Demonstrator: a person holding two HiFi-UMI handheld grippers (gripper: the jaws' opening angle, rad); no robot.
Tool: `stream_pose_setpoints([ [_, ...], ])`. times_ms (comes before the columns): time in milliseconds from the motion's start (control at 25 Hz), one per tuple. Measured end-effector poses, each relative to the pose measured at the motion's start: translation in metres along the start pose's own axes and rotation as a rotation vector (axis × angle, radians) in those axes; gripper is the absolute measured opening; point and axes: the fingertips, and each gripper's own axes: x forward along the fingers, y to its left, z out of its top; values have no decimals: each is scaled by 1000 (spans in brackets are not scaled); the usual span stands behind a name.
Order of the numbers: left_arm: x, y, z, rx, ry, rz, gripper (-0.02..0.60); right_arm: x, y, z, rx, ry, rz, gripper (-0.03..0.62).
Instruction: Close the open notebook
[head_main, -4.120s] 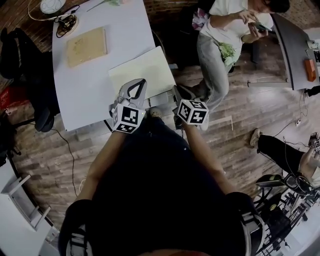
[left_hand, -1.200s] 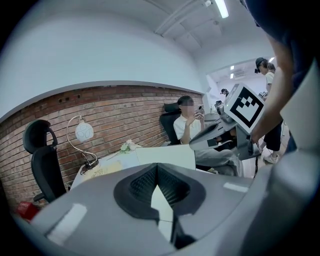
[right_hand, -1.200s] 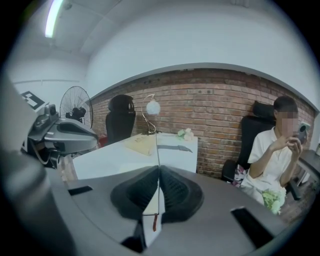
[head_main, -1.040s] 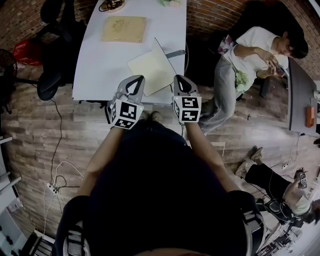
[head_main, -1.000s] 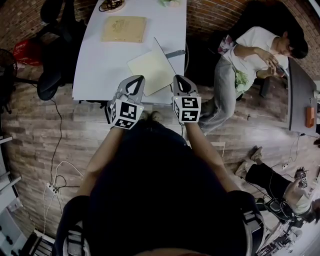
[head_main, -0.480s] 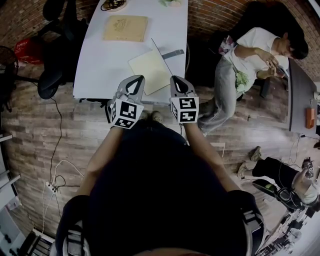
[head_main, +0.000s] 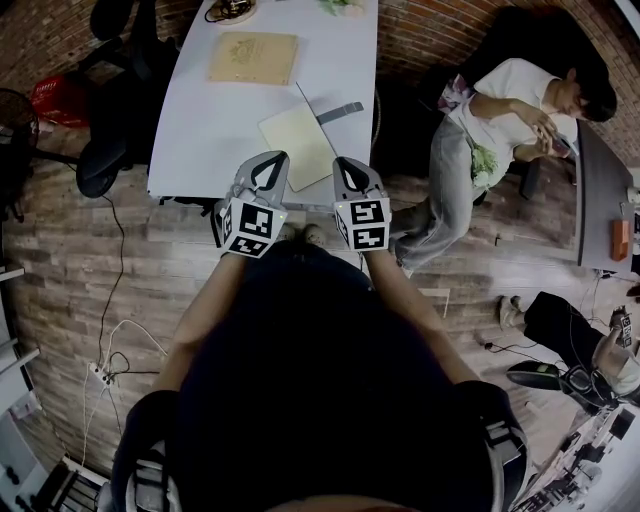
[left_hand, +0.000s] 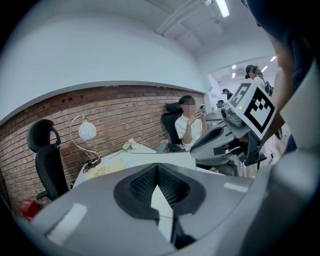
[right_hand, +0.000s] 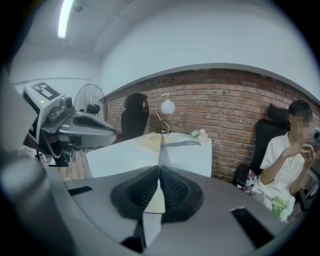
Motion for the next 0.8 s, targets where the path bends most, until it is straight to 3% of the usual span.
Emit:
stream_pose_setpoints([
  [800,-7,11,-8,-16,15,39,-5,18,26,-1,-99,22,61,21],
])
